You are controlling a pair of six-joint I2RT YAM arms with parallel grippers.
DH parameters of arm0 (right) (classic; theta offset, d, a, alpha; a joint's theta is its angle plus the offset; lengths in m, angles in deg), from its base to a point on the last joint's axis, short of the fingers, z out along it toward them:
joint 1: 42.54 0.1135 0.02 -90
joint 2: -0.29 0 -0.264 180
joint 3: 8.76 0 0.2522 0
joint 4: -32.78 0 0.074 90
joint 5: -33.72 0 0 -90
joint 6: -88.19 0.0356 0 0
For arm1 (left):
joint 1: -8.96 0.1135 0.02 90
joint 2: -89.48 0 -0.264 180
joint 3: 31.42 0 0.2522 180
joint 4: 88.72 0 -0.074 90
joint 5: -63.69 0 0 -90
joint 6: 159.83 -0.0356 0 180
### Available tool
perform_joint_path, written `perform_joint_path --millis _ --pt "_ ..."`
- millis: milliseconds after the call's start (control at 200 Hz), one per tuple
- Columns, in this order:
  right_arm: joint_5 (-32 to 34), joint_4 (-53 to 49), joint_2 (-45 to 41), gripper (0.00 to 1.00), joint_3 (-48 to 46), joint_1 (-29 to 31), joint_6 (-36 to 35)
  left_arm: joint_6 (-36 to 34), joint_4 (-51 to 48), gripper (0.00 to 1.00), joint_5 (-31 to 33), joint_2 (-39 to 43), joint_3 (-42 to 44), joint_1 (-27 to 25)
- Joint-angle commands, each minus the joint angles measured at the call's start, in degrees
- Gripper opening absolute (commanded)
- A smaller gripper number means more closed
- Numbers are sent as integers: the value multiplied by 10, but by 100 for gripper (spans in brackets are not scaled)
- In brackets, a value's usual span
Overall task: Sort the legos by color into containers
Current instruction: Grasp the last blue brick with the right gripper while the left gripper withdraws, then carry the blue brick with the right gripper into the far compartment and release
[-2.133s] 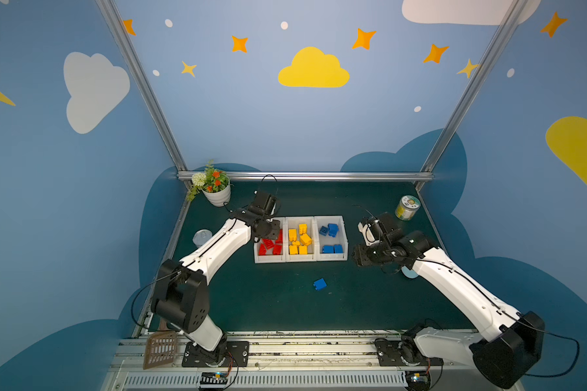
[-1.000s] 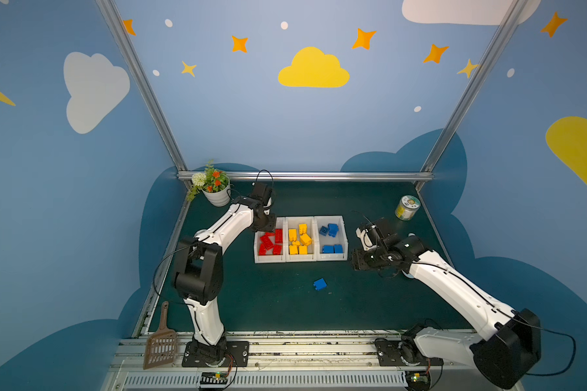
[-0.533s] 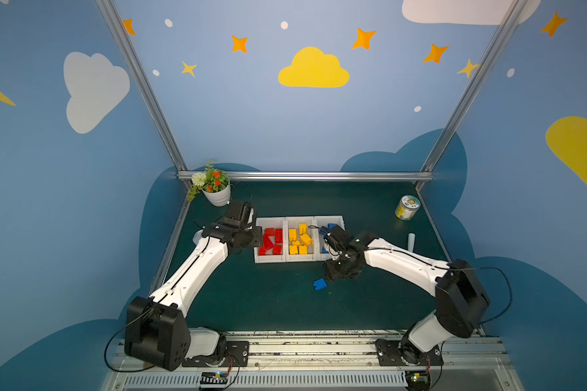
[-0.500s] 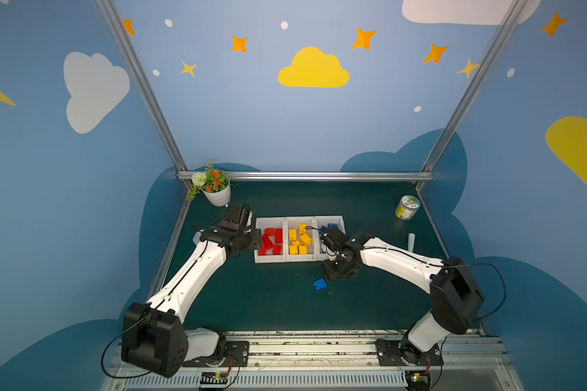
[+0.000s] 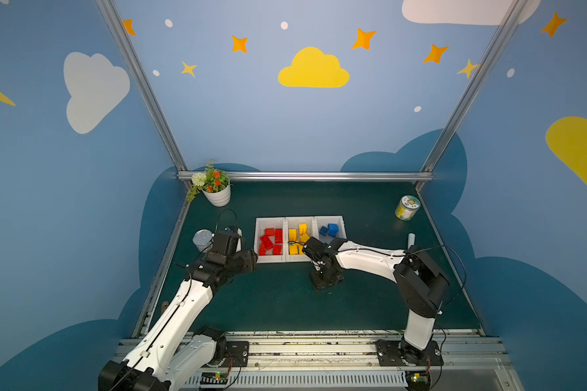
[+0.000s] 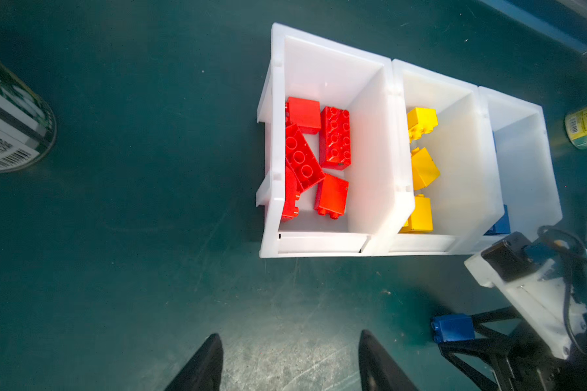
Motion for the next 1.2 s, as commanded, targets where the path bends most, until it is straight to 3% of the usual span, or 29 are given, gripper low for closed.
perform_joint_path --millis 0,400,601,846,1196 --pt "6 -3 14 60 16 9 4 14 12 64 -23 16 13 1" --pt "16 -3 21 44 17 13 10 24 11 64 -32 28 21 1" --pt "26 -33 -23 41 38 5 -18 26 6 65 -32 37 23 1" --pt "37 -83 -67 41 137 -83 -102 35 3 65 -33 51 34 1" --pt "49 -106 52 46 261 -174 -149 39 -10 65 -29 72 39 1"
